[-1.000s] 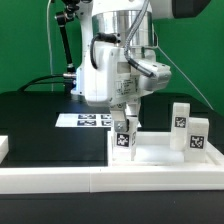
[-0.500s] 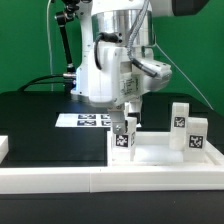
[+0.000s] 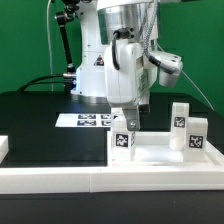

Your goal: Assemble square table

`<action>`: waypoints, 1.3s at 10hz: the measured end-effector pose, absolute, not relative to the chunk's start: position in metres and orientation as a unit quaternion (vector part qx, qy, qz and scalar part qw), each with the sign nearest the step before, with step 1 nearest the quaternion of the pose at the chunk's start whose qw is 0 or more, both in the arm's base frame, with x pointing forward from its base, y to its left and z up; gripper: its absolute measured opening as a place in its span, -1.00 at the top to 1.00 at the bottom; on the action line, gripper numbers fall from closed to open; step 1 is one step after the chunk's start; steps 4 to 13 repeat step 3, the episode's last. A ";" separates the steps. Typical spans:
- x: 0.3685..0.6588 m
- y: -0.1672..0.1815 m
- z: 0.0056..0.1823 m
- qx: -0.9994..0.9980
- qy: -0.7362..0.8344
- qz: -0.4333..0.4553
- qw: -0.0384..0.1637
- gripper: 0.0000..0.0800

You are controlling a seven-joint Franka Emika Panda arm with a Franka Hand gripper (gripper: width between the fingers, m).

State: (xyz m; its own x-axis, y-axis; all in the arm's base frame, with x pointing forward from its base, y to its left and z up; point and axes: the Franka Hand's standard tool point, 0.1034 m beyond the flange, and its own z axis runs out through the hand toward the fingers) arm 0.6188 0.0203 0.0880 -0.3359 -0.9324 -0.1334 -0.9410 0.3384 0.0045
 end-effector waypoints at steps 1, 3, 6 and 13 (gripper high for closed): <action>0.619 0.020 0.088 -0.574 0.816 0.040 0.053 -0.62; 0.619 0.020 0.088 -0.576 0.815 0.040 0.053 -0.62; 0.619 0.020 0.088 -0.576 0.815 0.040 0.053 -0.62; 0.619 0.020 0.088 -0.576 0.815 0.040 0.053 -0.62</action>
Offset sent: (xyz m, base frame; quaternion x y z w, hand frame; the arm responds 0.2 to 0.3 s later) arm 0.0000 0.0000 0.0000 0.0000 0.0000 0.0000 1.0000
